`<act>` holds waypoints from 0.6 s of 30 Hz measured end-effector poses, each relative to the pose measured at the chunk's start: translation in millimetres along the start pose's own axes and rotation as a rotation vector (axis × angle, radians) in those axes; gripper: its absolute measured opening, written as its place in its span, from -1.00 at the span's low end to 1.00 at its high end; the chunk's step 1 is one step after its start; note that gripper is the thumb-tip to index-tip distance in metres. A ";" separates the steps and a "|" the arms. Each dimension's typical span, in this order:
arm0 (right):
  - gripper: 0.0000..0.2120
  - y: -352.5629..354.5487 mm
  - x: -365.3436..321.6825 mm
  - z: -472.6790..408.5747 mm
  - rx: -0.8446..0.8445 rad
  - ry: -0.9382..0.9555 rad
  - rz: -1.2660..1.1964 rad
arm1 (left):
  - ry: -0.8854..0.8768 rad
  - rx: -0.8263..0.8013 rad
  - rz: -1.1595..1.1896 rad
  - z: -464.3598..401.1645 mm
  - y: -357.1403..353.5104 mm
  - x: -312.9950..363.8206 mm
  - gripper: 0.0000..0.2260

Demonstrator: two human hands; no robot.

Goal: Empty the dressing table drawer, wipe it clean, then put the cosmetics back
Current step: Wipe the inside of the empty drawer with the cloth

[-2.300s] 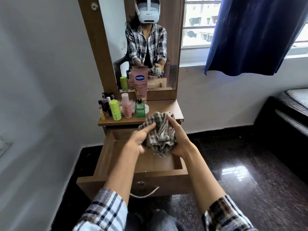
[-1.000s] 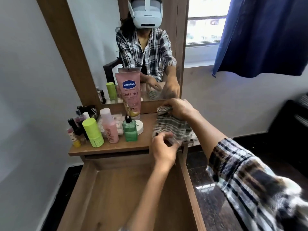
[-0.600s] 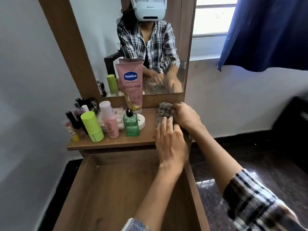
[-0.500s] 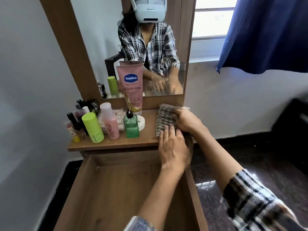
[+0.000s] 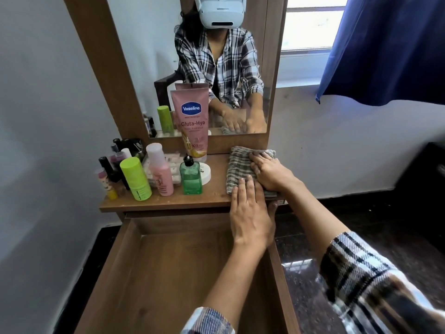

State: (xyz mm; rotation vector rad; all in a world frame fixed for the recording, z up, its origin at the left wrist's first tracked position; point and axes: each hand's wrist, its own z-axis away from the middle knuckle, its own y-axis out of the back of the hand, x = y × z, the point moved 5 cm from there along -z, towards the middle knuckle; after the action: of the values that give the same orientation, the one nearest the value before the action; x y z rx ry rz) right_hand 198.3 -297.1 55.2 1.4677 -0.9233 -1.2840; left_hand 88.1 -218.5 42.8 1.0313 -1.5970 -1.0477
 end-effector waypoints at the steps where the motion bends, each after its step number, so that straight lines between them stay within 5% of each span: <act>1: -0.54 0.4 -0.7 0.8 0.000 -0.006 0.002 | -0.004 0.005 -0.002 -0.1 -0.1 -0.3 -0.43; 8: -0.59 14.8 -17.3 11.9 0.019 -0.097 -0.095 | -0.094 -0.074 0.064 -1.6 8.8 -6.5 -0.46; 11: -0.52 22.9 -34.0 31.9 0.072 -0.120 -0.216 | -0.149 -0.119 0.172 -0.5 32.7 -17.6 -0.65; 18: -0.55 32.2 -61.5 105.0 0.040 -0.076 -0.254 | -0.139 0.003 0.257 59.8 83.2 -49.1 -0.81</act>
State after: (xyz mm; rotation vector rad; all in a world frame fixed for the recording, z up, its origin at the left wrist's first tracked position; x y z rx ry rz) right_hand 86.1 -265.4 102.6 1.6153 -0.8353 -1.5223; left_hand 28.3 -138.8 97.5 0.7438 -1.7897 -0.9572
